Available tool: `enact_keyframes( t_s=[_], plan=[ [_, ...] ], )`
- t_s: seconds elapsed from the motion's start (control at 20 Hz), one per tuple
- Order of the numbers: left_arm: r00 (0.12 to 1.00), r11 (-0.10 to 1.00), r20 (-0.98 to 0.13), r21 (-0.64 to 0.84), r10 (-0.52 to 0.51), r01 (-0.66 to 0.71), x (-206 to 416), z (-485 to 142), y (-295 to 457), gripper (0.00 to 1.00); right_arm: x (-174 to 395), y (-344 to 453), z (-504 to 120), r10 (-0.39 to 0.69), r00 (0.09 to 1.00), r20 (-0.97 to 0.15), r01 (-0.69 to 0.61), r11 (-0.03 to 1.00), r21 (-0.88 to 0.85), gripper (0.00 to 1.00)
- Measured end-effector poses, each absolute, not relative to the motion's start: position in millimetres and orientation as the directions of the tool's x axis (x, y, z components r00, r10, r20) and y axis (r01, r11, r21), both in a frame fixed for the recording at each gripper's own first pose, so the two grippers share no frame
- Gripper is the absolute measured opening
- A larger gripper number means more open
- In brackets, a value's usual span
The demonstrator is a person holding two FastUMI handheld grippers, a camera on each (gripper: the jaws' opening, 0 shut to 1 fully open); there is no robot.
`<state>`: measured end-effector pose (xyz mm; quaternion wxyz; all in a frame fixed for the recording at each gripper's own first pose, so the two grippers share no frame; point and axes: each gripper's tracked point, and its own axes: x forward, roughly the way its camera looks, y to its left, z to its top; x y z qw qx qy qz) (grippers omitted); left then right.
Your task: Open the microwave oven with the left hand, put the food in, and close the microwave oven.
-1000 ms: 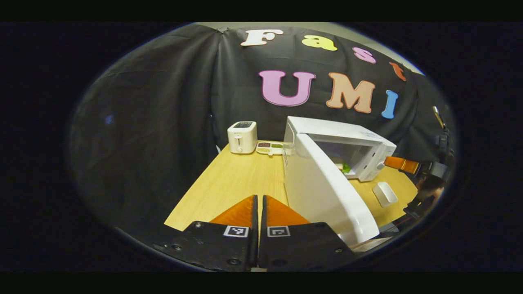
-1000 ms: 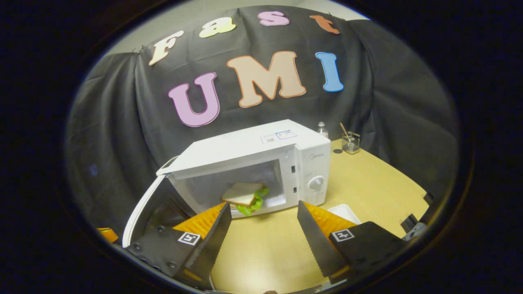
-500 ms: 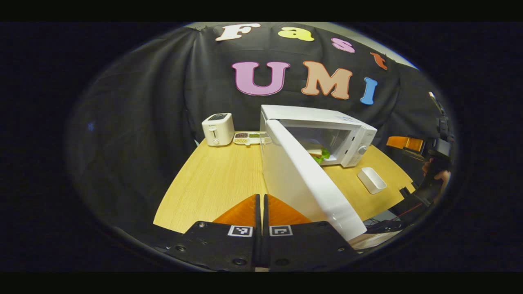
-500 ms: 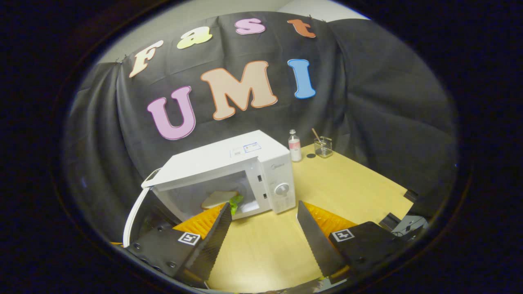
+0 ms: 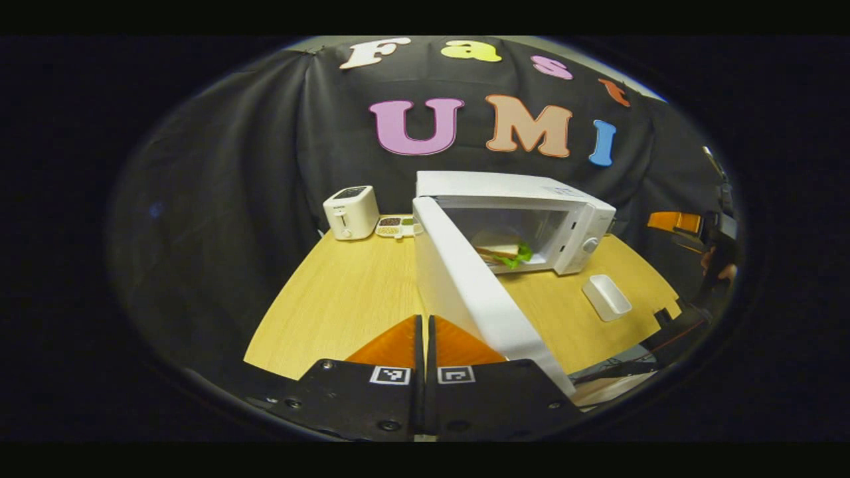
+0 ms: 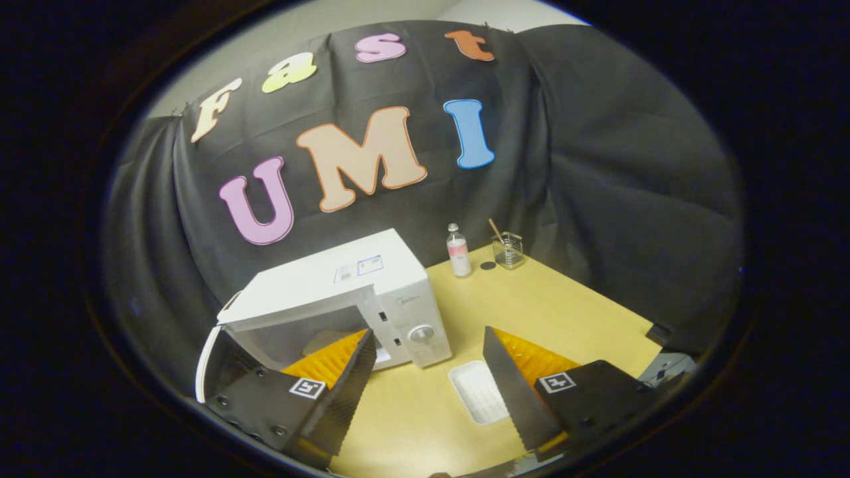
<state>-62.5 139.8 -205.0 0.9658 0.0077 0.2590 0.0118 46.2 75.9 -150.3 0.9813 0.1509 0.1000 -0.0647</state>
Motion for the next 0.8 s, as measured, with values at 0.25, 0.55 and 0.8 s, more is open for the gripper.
enact_keyframes(
  t_s=[0.25, 0.55, 0.8],
  plan=[
    [0.868, 0.999, -0.494, 0.017, 0.047, -0.044, -47, -205, 101, 0.00, 65, 44, -140, -0.059, 0.976, -0.211, 0.121, 0.949, 0.293, 0.92],
    [0.870, 0.998, -0.490, 0.016, 0.057, -0.056, -22, -206, 57, 0.00, 83, 15, -142, -0.013, 0.976, -0.217, 0.081, 0.948, 0.307, 1.00],
    [0.878, 0.996, -0.474, -0.012, 0.071, -0.087, 3, -208, 23, 0.01, 85, -8, -150, 0.017, 0.970, -0.241, 0.058, 0.953, 0.298, 0.92]
  ],
)
